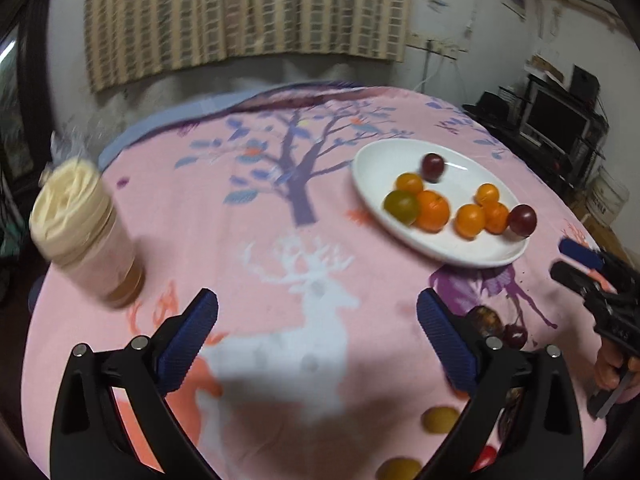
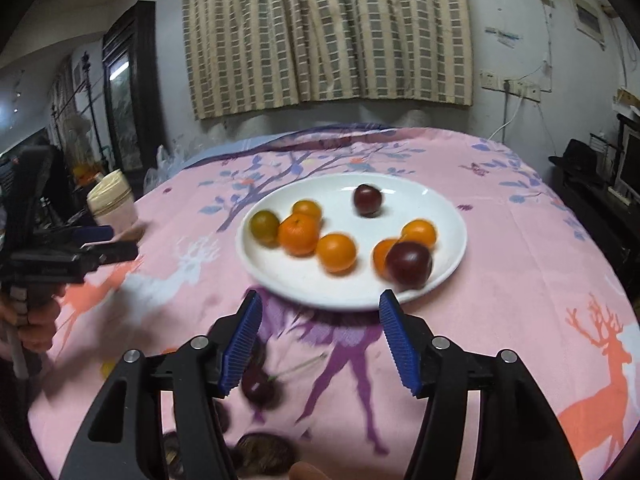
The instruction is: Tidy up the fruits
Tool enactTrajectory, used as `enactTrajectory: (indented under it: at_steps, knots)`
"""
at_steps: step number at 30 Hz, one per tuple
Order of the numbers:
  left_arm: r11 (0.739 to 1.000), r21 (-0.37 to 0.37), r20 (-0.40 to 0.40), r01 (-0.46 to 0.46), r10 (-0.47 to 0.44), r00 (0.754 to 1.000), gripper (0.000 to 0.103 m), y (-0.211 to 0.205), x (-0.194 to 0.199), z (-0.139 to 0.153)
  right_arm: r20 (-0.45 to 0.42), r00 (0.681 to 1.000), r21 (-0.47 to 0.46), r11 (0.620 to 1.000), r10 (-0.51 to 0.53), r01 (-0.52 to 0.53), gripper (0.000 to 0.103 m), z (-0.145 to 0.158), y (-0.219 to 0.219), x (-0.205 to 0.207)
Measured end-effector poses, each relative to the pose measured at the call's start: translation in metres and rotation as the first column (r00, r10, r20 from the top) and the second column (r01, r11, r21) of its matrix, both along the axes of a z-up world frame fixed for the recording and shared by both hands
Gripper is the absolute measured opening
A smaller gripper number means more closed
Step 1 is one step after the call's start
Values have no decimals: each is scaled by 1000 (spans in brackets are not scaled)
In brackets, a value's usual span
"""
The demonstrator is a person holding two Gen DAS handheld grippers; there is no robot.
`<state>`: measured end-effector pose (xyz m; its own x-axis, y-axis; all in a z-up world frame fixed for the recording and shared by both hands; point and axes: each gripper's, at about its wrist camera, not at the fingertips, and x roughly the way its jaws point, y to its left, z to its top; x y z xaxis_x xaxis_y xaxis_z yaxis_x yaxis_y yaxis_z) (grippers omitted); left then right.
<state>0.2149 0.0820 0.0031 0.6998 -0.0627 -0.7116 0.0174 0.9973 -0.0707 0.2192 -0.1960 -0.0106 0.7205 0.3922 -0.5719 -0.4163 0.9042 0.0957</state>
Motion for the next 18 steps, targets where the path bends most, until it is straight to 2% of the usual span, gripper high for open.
enactTrajectory:
  at_steps: [4,7,12,16,18]
  knots:
    - [998,-62,-28,-22,20,999,98,23,-15,-13,-44,996,46,997,71,-69,63,-1,4,-38]
    - [997,-64,-65,-35,31,997,98,29,-24,-25,-84,985,77,987,148,-142,63,-4,9,-69]
    - [998,-58,-62,-10,7,998,98,26,-34,-28,-152,966,26,977,211,-209,63,-14,24,-105]
    - [999,-41,-50,13,-15,999,98,20,-38,-25,-216,960,-71,978,178,-197,60,-29,37,-107]
    - [999,-37,-51,18,-20,999,98,19,-38,-25,-240,955,-92,976,172,-199,59,-35,42,-105]
